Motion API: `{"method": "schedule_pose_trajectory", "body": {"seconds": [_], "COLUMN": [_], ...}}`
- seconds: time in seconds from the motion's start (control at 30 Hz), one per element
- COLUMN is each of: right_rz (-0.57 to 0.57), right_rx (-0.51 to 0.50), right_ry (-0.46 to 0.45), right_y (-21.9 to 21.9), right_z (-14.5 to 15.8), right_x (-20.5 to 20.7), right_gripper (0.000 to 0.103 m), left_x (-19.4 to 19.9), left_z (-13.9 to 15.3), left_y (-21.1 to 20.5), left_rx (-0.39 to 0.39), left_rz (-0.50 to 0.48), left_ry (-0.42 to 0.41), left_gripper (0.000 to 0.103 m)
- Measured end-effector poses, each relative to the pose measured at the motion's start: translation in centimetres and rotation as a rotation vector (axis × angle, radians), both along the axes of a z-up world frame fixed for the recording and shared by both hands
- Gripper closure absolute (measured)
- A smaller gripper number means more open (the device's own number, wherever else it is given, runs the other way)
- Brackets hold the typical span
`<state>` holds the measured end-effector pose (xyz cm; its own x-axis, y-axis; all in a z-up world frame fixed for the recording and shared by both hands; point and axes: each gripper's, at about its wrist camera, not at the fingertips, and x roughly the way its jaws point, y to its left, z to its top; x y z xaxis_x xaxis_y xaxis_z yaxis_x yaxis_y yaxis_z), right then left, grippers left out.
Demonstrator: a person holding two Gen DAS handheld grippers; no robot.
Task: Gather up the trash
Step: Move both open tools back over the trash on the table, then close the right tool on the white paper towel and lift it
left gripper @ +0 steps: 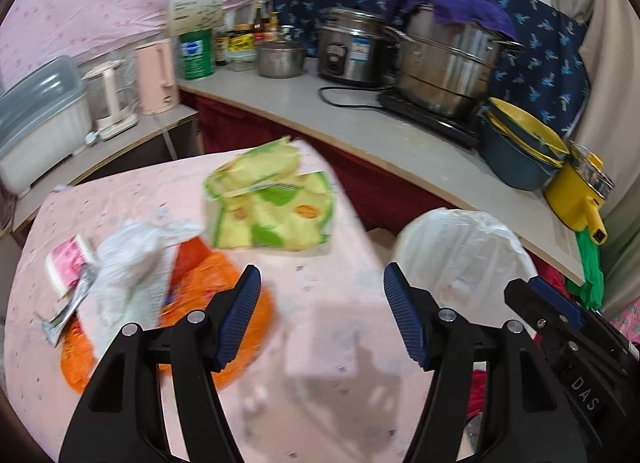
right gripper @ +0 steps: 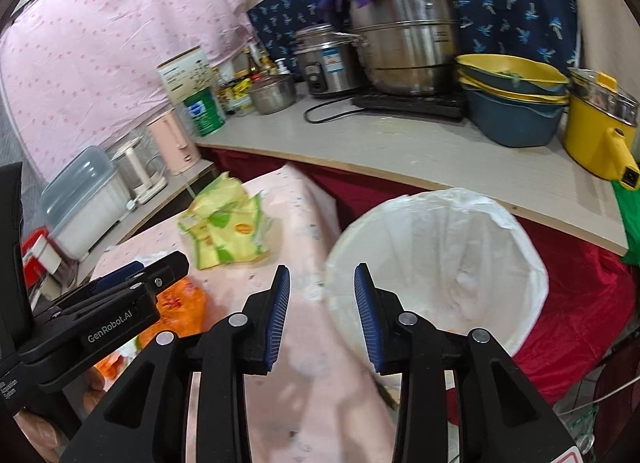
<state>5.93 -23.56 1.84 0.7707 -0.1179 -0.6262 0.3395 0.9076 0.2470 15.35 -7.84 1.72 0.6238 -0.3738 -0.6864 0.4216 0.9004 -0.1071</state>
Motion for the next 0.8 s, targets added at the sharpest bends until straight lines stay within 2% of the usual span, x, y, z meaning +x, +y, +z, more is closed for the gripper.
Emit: {"method": "schedule_pose_trajectory", "body": {"seconds": [0.13, 0.43, 0.5, 0.63, 0.8], "right_rz": [0.065, 0.2, 0.228, 0.281, 0.335], "right_rx": [0.009, -0.011, -0.018, -0.029, -0.031], "right_ry": [0.005, 0.024, 0.024, 0.03, 0.043], "right_y": [3.0, 9.6, 11.1, 13.7, 16.5], "right_z": [0.0, 0.0, 0.1, 0.1, -0.3], "right_x": [1.3, 3.9, 4.5, 5.8, 8.0], "right_gripper": [0.07, 0.069, 0.063, 0.06, 0.053], "left_x": [0.4, 1.0, 1.0, 1.3, 1.8], "left_z": [-0.5, -1.7, -2.0, -2.7, -3.4], "left_y": [3.9, 11.7, 13.2, 15.8, 18.6], "left_rx": [0.041, 0.061, 0.06, 0.065, 0.06], "left_rz": [0.086, 0.221, 0.245, 0.29, 0.343], "left_ry": [0.014, 0.045, 0.056, 0.07, 0.086], "left_gripper": [0.042, 0.042, 0.042, 0.037, 0.037]}}
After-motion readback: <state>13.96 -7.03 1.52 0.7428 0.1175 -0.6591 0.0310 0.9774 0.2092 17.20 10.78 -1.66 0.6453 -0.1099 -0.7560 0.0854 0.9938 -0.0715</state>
